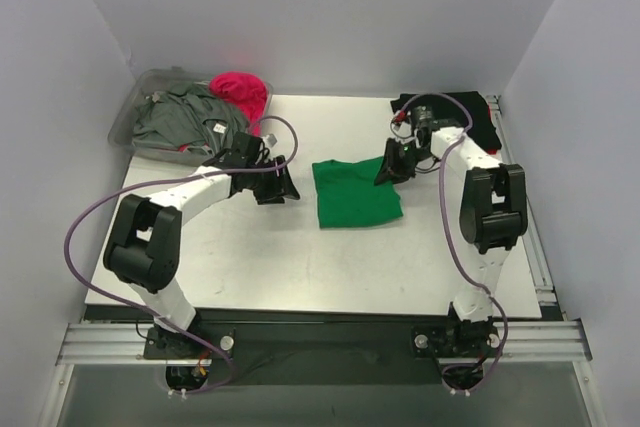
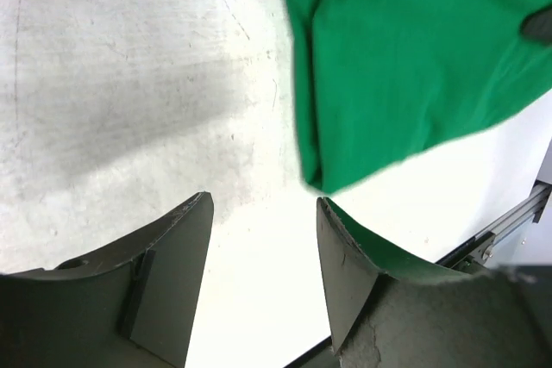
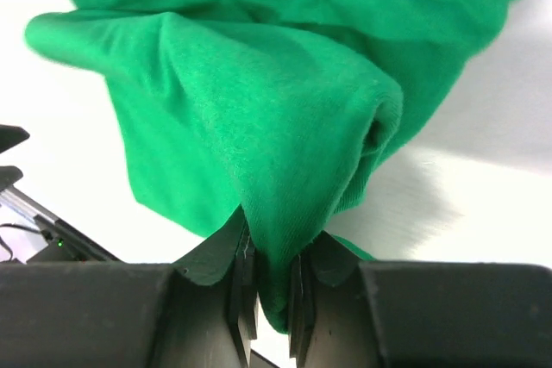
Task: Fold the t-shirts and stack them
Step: Put the neatly folded tshirt into the corner of the board with the right arm
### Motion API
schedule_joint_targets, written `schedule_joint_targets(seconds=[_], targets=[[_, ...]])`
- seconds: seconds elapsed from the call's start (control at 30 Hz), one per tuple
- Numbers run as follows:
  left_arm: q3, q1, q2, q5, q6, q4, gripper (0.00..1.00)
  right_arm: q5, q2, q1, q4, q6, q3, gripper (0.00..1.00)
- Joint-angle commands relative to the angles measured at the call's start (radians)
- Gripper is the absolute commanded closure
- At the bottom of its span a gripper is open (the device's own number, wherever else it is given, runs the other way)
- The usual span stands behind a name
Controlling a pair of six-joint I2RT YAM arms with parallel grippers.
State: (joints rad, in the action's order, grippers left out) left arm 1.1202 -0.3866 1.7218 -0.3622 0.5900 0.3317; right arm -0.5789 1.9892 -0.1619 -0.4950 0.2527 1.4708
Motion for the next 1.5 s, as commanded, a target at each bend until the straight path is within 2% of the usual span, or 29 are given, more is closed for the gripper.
schedule_joint_targets(seconds=[0.0,0.17,0.33,0.53,0.73,0.87,1.1,1.33,1.47], targets=[[-0.037,-0.001,-0.074,0.020,-0.004,-0.008,0.38,0.025,-0.032,0.036,-0.148,-0.098,0.147,1.00],[-0.105,0.000,-0.120,0.032,0.008,-0.010,0.38,0.116,0.097,0.059,-0.359,-0.233,0.391,1.00],[-0.143,0.000,-0.168,0.061,0.017,0.001,0.39,0.146,0.174,0.099,-0.410,-0.245,0.555,1.00],[-0.209,0.000,-0.237,0.089,0.047,0.009,0.39,0.234,0.235,0.128,-0.448,-0.317,0.655,1.00],[-0.244,-0.009,-0.292,0.121,0.059,0.050,0.39,0.286,0.280,0.137,-0.445,-0.336,0.746,0.96],[-0.275,-0.012,-0.327,0.143,0.074,0.069,0.39,0.246,0.296,0.140,-0.435,-0.377,0.784,0.97],[-0.304,-0.018,-0.389,0.183,0.094,0.113,0.39,0.355,0.315,0.156,-0.390,-0.331,0.913,0.98],[-0.336,-0.020,-0.453,0.223,0.116,0.150,0.39,0.361,0.295,0.185,-0.225,-0.317,0.933,0.97],[-0.339,-0.020,-0.475,0.238,0.120,0.176,0.39,0.356,0.333,0.197,-0.195,-0.310,0.993,0.97]])
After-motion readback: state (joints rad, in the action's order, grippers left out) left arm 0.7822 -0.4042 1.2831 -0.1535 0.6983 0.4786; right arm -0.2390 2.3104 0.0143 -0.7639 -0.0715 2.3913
